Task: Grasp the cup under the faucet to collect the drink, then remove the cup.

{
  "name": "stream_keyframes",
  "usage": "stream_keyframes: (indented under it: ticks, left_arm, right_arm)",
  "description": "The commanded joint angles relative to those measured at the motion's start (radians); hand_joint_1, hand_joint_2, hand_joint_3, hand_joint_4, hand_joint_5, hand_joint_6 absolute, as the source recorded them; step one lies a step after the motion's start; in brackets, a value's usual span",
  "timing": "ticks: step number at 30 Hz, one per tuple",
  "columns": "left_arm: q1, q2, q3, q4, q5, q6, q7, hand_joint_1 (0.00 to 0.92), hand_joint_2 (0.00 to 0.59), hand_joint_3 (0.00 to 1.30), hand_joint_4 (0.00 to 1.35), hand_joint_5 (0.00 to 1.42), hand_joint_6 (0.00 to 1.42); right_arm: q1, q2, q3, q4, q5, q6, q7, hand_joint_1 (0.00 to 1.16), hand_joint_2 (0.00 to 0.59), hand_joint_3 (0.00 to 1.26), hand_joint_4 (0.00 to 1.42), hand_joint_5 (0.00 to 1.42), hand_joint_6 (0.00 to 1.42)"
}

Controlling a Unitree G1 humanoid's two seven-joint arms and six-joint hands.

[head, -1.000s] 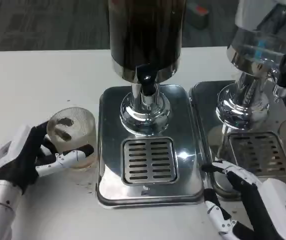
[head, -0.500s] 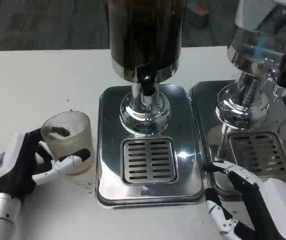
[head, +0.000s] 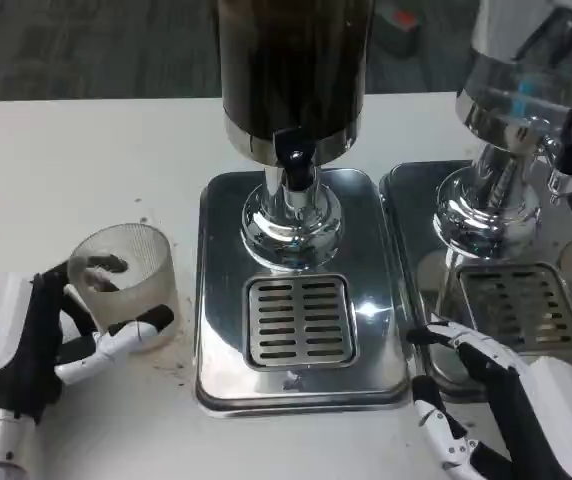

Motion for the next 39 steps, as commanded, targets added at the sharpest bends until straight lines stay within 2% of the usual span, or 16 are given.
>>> stream_keyframes:
  ticks: [1,13,20,27,39]
  left_arm:
    - [0.020,0.017,0.013,-0.076,0.022,-0.040,0.040,0.422,0.078,0.55,0.76,0.95,1.33]
    - [0.029,0.004,0.001,-0.175,0.033,-0.033,0.005,0.421,0.077,0.57,0.77,0.96,1.33]
    - [0.006,-0.021,-0.019,-0.179,0.052,-0.025,-0.034,0.421,0.077,0.57,0.77,0.96,1.33]
    - [-0.038,-0.057,-0.053,-0.141,0.075,-0.011,-0.059,0.421,0.077,0.57,0.77,0.96,1.33]
    - [-0.109,-0.091,-0.103,-0.040,0.100,-0.008,-0.056,0.421,0.077,0.58,0.77,0.95,1.33]
  right_arm:
    - [0.008,-0.001,-0.007,-0.009,0.014,-0.001,0.008,0.35,0.488,0.33,0.22,0.22,0.36]
    - [0.017,0.008,-0.005,-0.015,0.014,-0.002,0.000,0.35,0.488,0.33,0.22,0.22,0.36]
    - [0.026,0.021,-0.002,-0.018,0.011,-0.003,-0.006,0.35,0.488,0.33,0.22,0.22,0.36]
    - [0.043,0.037,-0.004,-0.030,0.008,-0.007,-0.012,0.35,0.488,0.33,0.22,0.22,0.33]
    - [0.051,0.049,-0.004,-0.044,0.010,-0.005,-0.014,0.34,0.492,0.33,0.22,0.22,0.32]
